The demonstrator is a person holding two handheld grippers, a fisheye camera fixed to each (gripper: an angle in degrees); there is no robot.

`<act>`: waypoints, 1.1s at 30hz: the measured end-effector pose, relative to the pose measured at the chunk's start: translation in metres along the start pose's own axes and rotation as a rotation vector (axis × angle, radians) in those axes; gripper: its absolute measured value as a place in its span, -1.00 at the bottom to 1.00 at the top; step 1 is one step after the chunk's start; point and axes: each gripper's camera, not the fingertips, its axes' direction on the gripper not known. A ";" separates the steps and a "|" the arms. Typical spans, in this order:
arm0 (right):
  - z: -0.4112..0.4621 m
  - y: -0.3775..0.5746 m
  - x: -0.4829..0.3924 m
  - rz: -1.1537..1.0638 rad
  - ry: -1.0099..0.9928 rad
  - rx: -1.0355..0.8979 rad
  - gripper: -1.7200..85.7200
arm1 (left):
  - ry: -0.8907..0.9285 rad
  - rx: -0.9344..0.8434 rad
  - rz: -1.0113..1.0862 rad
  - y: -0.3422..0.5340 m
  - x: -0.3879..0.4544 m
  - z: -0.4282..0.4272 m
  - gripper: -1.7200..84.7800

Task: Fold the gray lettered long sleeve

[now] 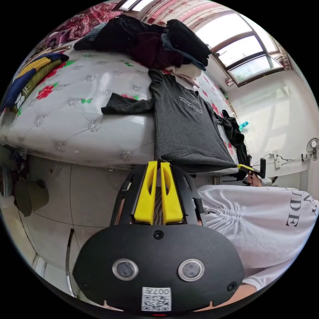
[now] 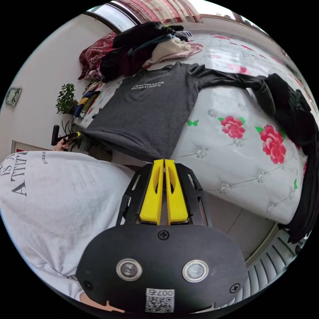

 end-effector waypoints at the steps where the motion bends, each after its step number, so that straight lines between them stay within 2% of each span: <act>1: 0.005 0.003 0.003 0.011 -0.003 -0.007 -0.97 | -0.008 -0.019 -0.012 0.005 -0.001 0.008 -0.98; 6: 0.059 0.027 0.030 0.110 0.031 -0.086 -0.97 | -0.123 -0.085 -0.074 0.022 -0.011 0.033 -0.97; 9: 0.067 0.035 0.033 0.134 0.089 -0.118 -0.97 | -0.106 -0.036 -0.118 0.024 -0.020 0.021 -0.94; 12: 0.052 0.042 0.030 0.161 0.105 -0.061 -0.97 | -0.129 0.052 -0.134 0.014 -0.029 0.003 -0.86; 16: 0.036 0.039 0.019 0.226 0.091 0.024 -0.97 | -0.155 0.107 -0.175 -0.032 -0.047 -0.003 -0.76; 19: 0.032 0.022 -0.001 0.259 -0.011 0.119 -0.97 | -0.179 0.161 -0.231 -0.076 -0.061 -0.003 -0.68; 24: 0.048 -0.044 -0.068 0.144 -0.030 0.145 -0.97 | -0.224 0.155 -0.390 -0.132 -0.098 0.008 -0.63; 27: 0.054 -0.077 -0.103 0.085 -0.036 0.154 -0.96 | -0.301 0.155 -0.491 -0.150 -0.113 0.007 -0.72; 29: 0.058 -0.093 -0.119 0.064 -0.033 0.155 -0.97 | -0.330 0.125 -0.485 -0.164 -0.116 0.009 -0.92; 33: 0.068 -0.112 -0.143 0.059 -0.038 0.152 -0.97 | -0.215 0.131 -0.395 -0.185 -0.128 0.008 -0.97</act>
